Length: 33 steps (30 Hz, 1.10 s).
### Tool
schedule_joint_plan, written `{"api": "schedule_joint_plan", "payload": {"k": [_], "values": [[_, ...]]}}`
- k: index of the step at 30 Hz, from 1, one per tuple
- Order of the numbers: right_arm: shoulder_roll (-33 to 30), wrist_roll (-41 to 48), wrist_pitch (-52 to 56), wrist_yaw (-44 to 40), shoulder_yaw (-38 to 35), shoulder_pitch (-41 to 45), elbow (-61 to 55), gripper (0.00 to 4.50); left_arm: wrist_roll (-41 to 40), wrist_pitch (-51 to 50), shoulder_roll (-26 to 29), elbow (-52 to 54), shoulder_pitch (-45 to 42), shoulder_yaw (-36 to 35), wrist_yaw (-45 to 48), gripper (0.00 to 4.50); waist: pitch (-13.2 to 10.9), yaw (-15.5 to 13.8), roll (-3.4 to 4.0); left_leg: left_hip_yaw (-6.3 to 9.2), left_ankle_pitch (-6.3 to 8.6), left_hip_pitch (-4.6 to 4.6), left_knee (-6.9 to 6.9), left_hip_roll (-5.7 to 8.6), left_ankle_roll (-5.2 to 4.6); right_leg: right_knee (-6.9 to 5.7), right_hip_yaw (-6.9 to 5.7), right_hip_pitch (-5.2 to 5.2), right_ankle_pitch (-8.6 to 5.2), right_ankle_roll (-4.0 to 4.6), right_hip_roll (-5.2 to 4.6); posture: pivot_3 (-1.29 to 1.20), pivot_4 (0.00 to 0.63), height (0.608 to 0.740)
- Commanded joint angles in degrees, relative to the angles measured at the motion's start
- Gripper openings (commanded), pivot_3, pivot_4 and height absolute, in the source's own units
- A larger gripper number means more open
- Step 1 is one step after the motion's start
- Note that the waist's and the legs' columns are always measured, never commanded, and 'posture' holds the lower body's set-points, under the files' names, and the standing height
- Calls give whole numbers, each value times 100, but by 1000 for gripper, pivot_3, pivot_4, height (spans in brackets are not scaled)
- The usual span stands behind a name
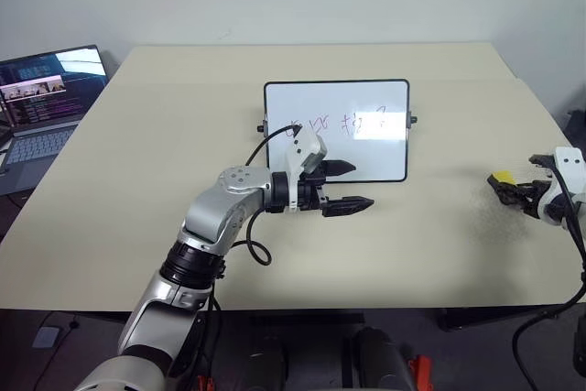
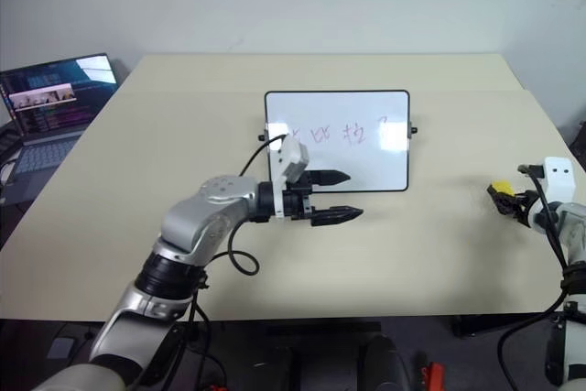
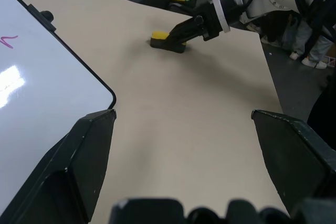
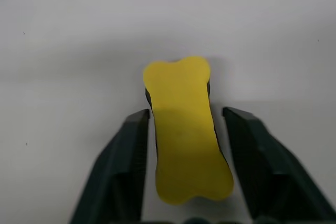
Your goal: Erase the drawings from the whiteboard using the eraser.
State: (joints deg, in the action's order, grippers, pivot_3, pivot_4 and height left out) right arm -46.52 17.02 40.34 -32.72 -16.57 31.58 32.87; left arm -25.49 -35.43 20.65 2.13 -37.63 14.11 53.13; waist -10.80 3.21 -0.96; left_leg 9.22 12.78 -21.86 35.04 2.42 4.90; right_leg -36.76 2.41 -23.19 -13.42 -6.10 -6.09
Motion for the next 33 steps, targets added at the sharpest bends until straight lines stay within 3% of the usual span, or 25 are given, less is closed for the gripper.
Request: {"api": "schedule_joint_plan", "payload": {"k": [1,3,13,20,25,33], "values": [[-43,24,-125,-61,-96,135,-29,1053,-57,-1,57,268,14,-179,-4,4500,0,1,0,0,0,0,0,0,0,0,0,0,0,0,0,0,150,740],[-33,23,-130,-61,-91,149,-14,851,-59,-12,66,275,19,-187,-8,4500,0,1,0,0,0,0,0,0,0,0,0,0,0,0,0,0,150,740],[0,-44,-191,-96,23,145,-161,850,-25,-33,82,284,43,-231,-54,4500,0,2,0,0,0,0,0,0,0,0,0,0,0,0,0,0,150,740],[-49,269,690,428,-110,801,-2613,839,48,211,548,51,55,-929,-311,4500,-6,73,12,-6,0,0,0,-3,0,-10,9,-13,0,0,1,0,150,740],[922,505,1282,765,828,2052,-4157,837,262,374,1165,-159,240,-1537,-568,4500,-4,128,8,0,1,0,-5,-11,1,-7,5,-15,0,0,10,0,150,740],[2281,-209,391,738,2487,2639,-3720,836,704,523,1317,-89,763,-1611,-1086,4500,-1,-16,-7,12,1,-18,-6,-11,2,-5,-1,-31,19,32,13,0,150,740]]}}
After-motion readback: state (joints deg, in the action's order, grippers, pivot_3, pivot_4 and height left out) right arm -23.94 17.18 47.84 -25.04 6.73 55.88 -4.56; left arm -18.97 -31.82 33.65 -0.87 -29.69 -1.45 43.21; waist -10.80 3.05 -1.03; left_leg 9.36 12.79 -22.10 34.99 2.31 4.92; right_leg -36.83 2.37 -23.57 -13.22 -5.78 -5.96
